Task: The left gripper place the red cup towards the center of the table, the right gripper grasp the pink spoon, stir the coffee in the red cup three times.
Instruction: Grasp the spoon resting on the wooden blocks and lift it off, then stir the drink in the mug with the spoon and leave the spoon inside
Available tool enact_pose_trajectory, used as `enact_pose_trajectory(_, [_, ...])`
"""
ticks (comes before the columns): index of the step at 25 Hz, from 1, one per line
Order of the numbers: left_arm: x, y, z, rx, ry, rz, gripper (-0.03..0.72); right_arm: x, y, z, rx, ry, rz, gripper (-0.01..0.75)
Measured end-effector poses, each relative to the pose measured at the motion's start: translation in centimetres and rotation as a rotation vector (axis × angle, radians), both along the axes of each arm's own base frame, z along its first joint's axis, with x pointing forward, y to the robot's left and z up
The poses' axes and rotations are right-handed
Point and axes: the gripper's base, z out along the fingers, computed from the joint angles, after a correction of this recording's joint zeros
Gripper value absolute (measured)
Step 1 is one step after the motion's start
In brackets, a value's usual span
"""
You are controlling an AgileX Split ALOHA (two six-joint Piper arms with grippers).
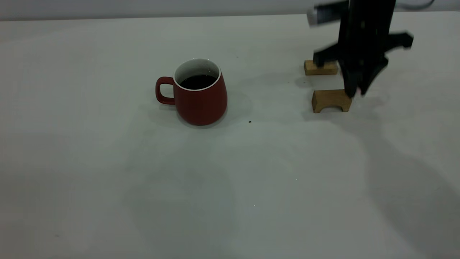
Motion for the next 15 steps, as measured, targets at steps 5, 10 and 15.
enact_pose_trajectory(5, [0.0, 0.0, 0.0, 0.000, 0.000, 0.000, 0.266, 0.7, 3.8, 6.8, 0.238, -0.001, -0.111, 0.133])
enact_pose_trajectory(10, [0.0, 0.0, 0.0, 0.000, 0.000, 0.000, 0.266, 0.1, 10.1, 10.8, 0.639, 0.079, -0.272, 0.133])
enact_pose_trajectory(15, [0.0, 0.0, 0.0, 0.000, 0.000, 0.000, 0.266, -0.3, 14.0, 12.9, 0.933, 0.272, -0.636, 0.133])
